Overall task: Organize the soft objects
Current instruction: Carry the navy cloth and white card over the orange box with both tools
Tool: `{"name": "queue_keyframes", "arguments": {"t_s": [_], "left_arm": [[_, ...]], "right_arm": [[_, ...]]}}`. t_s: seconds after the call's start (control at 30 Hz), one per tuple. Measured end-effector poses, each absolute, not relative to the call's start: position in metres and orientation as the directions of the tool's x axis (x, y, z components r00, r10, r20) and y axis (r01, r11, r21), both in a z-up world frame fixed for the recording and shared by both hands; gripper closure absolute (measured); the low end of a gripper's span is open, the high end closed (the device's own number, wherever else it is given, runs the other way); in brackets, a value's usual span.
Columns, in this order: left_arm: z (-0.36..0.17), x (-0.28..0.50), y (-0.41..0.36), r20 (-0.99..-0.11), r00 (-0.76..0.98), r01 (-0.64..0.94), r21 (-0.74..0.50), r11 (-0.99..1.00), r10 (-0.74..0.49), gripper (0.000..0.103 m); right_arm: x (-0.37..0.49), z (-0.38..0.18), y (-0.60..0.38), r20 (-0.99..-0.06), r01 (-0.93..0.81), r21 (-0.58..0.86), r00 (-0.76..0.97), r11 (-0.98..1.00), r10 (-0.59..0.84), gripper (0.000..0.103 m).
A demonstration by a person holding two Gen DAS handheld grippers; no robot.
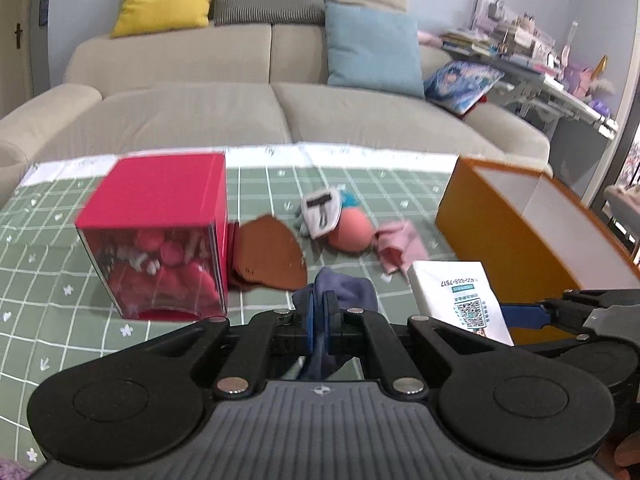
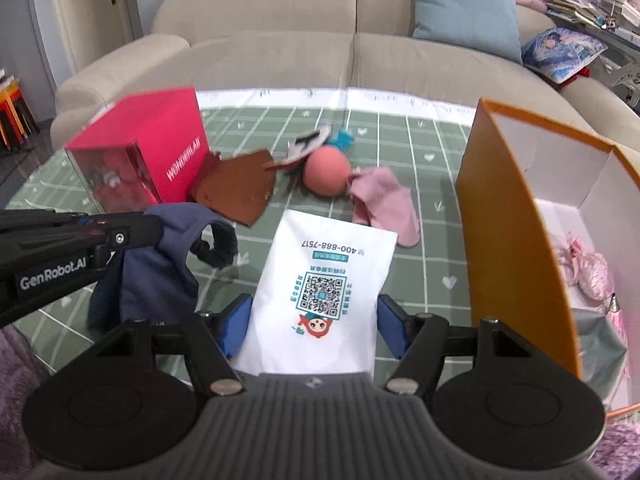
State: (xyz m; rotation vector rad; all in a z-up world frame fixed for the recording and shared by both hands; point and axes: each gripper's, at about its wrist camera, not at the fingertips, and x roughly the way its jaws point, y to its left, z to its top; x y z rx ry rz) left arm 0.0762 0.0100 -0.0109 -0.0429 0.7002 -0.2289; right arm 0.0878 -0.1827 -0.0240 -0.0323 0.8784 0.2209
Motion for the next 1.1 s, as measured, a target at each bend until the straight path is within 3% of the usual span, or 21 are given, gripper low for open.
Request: {"name": "queue_keyframes", "arguments": {"t_s": [0.67,1.1], "left_arm": [[0.073,0.06,-0.062,-0.466,0.779,0.395,-0.155,0.906,-0.419,0.099],[0.094,0.114,-0.164,-0.467,0.677,0.573,-0.15,0.806,-0.568,0.099]], "right_arm": [[0.046,0.061,-0.257,-0.644,-0.101,0.108,0.751,0.989,0.148,0.037],[0.078,0.076,-0.339,-0.625,-0.086,0.055,0.774,0.995,0.101,0.037]]}}
